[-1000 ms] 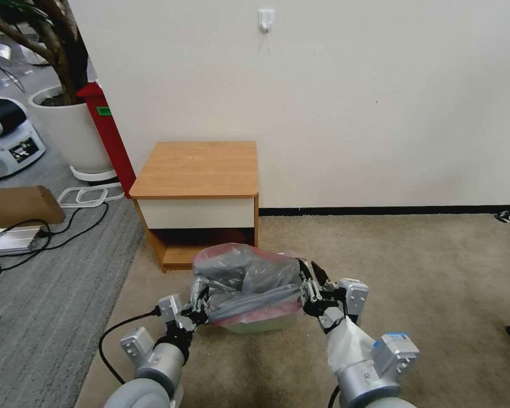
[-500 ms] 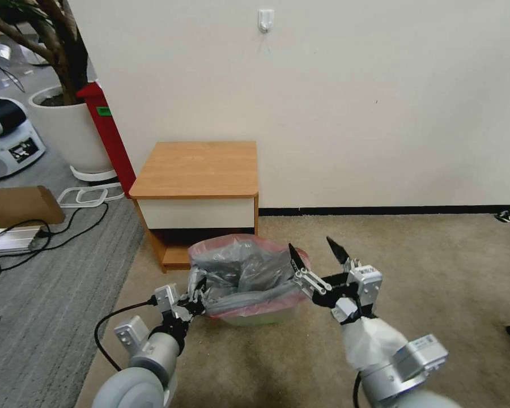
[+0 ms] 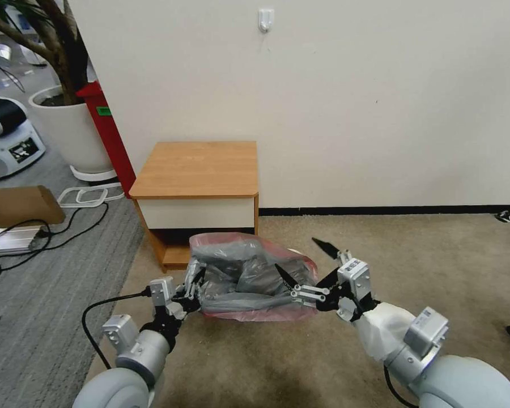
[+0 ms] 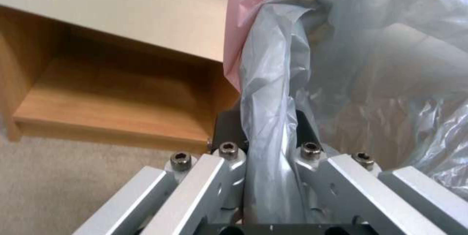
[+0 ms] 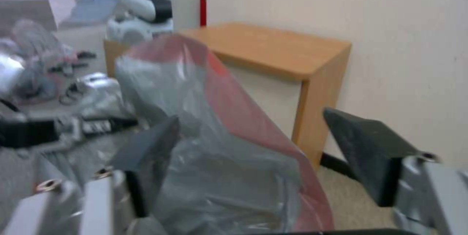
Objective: Pick up the garbage bag from the table and place it over the trash can.
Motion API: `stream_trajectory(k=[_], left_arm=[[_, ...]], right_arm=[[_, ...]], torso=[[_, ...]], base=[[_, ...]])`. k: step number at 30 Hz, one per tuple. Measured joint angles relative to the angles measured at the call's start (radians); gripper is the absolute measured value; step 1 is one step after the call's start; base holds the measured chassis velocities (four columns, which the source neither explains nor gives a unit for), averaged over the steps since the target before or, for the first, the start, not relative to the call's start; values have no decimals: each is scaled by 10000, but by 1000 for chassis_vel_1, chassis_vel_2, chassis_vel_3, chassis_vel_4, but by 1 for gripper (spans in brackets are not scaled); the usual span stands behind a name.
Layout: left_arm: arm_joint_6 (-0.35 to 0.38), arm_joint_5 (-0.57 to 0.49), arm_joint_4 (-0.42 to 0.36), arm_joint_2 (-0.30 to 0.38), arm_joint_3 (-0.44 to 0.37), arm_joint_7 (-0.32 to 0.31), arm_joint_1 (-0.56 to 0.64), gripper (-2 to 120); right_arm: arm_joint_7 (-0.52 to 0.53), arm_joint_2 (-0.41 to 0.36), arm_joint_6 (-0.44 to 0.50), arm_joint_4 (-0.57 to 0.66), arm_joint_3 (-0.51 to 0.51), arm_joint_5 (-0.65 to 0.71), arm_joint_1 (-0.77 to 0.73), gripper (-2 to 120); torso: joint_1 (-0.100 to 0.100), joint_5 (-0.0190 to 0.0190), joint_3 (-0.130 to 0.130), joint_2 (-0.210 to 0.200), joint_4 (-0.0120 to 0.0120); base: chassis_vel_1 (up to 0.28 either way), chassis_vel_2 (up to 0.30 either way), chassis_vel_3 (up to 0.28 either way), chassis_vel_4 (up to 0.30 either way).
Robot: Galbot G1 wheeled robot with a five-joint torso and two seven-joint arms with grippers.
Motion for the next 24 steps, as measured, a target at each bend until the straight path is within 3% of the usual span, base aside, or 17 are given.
stream_trajectory(k=[19,24], left_arm=[[-54,-41,-150,20,-127,218,85,7],[-39,108,-169,19,-100,396,192,7]], right_arm=[[-703,101,653,-358,76,27,-48,4],[-611,152,518,-114,431,675,76,0]], torso=[[0,-2,0,0,0],[0,-2,-1,0,0]], base=[[0,0,0,0],[0,0,0,0]])
